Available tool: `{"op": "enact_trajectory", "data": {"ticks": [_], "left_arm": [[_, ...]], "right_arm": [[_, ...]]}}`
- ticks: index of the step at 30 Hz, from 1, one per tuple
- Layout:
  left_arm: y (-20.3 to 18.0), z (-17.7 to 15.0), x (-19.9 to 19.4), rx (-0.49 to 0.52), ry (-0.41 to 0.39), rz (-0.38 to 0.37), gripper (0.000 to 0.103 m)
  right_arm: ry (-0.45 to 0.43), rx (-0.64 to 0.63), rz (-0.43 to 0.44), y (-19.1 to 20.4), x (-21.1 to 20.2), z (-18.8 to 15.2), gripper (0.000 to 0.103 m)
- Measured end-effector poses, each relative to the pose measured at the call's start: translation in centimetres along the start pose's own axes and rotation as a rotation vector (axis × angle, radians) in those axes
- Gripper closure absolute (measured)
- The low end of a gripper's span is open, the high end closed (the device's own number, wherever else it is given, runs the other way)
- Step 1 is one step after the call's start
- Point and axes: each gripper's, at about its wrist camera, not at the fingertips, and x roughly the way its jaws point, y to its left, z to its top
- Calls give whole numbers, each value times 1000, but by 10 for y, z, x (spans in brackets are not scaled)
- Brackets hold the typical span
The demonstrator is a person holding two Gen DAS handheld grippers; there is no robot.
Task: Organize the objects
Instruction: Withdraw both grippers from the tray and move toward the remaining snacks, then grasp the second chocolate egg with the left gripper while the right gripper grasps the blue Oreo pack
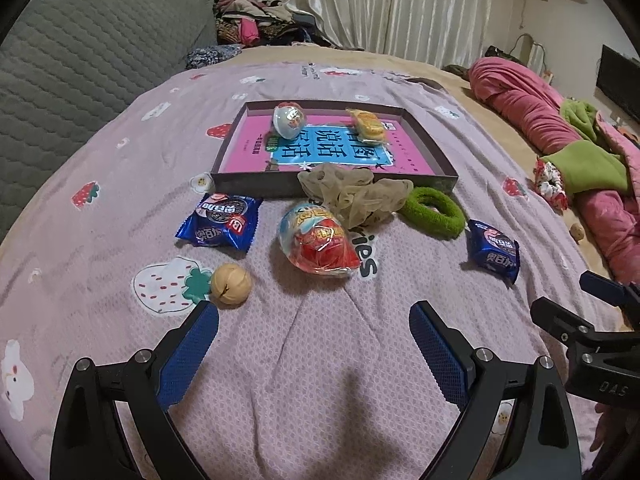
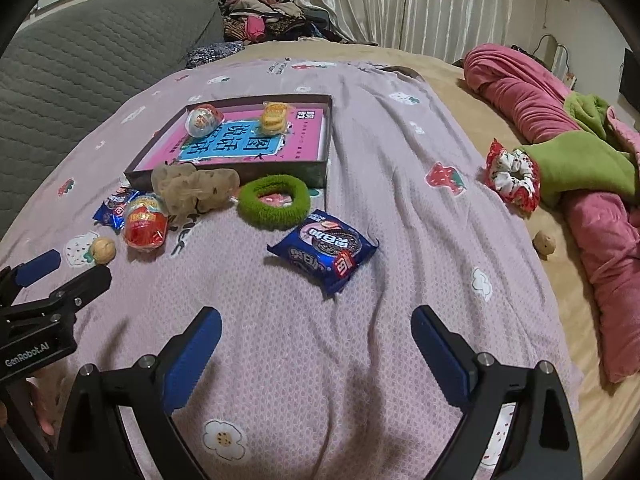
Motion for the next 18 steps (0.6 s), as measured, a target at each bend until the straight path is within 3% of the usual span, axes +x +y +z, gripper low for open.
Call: {"op": "enact_trajectory", "data": {"ticks": [18], "left_arm": [[-5, 9, 27, -13, 11, -10, 7]], "right_arm": [[8, 19, 30, 1, 28, 11, 7]]}}
